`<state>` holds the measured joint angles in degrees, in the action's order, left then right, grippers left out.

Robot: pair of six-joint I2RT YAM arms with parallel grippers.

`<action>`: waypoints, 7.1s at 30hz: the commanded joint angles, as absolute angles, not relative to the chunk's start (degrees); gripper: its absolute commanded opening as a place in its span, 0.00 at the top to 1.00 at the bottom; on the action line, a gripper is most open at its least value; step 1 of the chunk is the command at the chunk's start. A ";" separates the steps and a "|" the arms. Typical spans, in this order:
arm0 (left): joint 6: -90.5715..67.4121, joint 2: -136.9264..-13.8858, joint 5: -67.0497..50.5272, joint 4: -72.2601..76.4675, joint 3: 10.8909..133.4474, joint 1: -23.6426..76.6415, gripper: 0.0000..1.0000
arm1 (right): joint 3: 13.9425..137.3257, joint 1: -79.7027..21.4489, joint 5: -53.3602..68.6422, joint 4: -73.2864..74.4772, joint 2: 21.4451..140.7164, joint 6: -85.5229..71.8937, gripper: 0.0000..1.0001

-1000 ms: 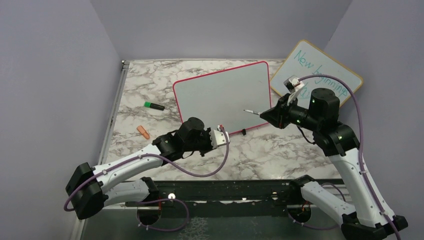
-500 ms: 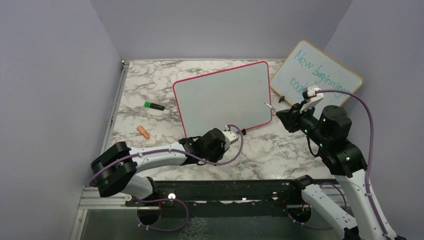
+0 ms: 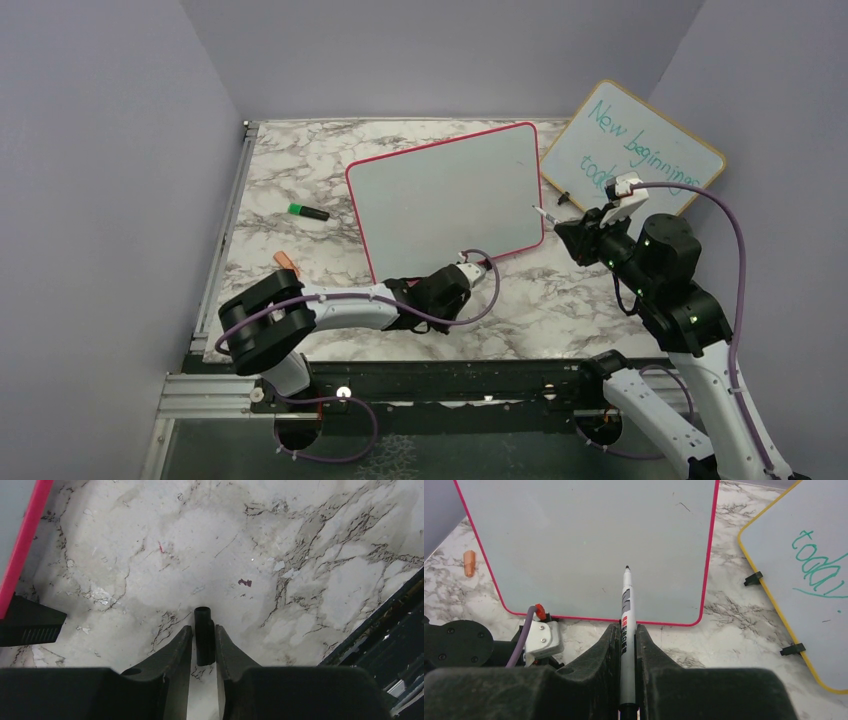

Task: Write a sentence on the whiteboard
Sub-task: Place the pen cap at the center of the board, then write a sentence on the whiteboard.

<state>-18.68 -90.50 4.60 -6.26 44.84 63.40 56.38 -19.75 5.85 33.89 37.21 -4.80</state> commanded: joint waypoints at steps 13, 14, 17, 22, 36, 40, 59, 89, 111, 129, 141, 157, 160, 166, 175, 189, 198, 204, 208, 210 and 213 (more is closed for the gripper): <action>-20.92 -84.64 15.82 -15.23 50.65 64.16 0.39 | 55.56 -19.77 4.89 31.24 37.65 -3.86 0.99; -20.41 -83.40 16.97 -16.39 51.22 64.16 0.10 | 55.60 -19.78 4.84 31.26 37.75 -3.77 0.99; -18.76 -80.37 19.61 -18.71 53.48 64.16 0.01 | 55.93 -19.73 4.43 31.39 38.45 -3.61 0.99; -16.59 -77.43 24.43 -22.75 58.46 63.91 0.01 | 56.72 -19.77 3.83 31.71 39.63 -3.22 0.99; -9.67 -74.97 19.91 -28.52 73.40 52.61 0.01 | 59.26 -19.73 2.60 30.79 43.97 -2.55 0.99; -9.25 -74.15 12.35 -26.49 75.33 44.13 0.01 | 60.08 -19.77 2.22 30.26 46.28 -2.21 0.99; -10.26 -68.25 -8.66 -17.72 75.38 17.34 0.17 | 62.45 -19.73 10.72 26.25 52.17 -4.00 0.99; -22.97 -81.16 -60.45 15.78 59.94 -3.71 0.60 | 63.81 -21.69 21.87 19.09 59.07 -6.37 0.99; -20.52 -83.45 -69.47 17.31 57.43 -2.06 1.00 | 64.16 -29.99 18.59 16.87 60.67 -4.91 0.99; -17.34 -75.77 -66.08 17.40 49.17 -1.19 0.98 | 61.12 -42.17 3.93 11.14 58.45 -2.31 0.99; -18.72 -77.41 -67.27 17.40 48.14 -0.97 1.00 | 62.06 -57.11 -17.59 7.69 63.27 3.49 0.99; -12.58 -76.14 -61.98 12.62 47.52 -1.05 1.00 | 64.71 -64.77 -28.46 7.15 69.21 4.35 0.99; -10.99 -75.98 -61.73 11.58 47.84 -1.06 1.00 | 64.15 -64.86 -29.59 6.23 69.83 3.88 0.99; -11.09 -75.89 -61.71 11.66 47.86 -0.84 1.00 | 66.63 -67.21 -31.34 5.35 74.16 4.81 0.99; -10.39 -75.26 -61.09 11.60 47.61 -0.44 1.00 | 73.59 -71.39 -36.23 6.25 81.46 6.76 0.99; -10.59 -75.07 -60.94 11.63 47.52 -0.09 1.00 | 80.39 -72.16 -39.11 8.54 89.39 5.19 0.99; -10.72 -74.97 -60.82 11.84 47.37 -0.09 1.00 | 82.21 -72.16 -39.49 8.67 91.76 4.29 0.99; -10.81 -74.89 -60.65 11.93 47.38 -0.09 1.00 | 82.95 -72.16 -39.32 8.52 92.19 3.78 0.99; -10.81 -74.92 -60.61 11.95 47.37 -0.09 1.00 | 83.29 -72.16 -39.44 8.21 92.57 3.57 0.99; -10.89 -74.80 -60.51 12.03 47.37 -0.09 1.00 | 83.23 -72.16 -39.47 7.86 92.75 3.52 0.99; -10.87 -74.71 -60.55 12.13 47.37 -0.09 1.00 | 83.45 -72.16 -39.59 7.53 93.01 3.60 0.99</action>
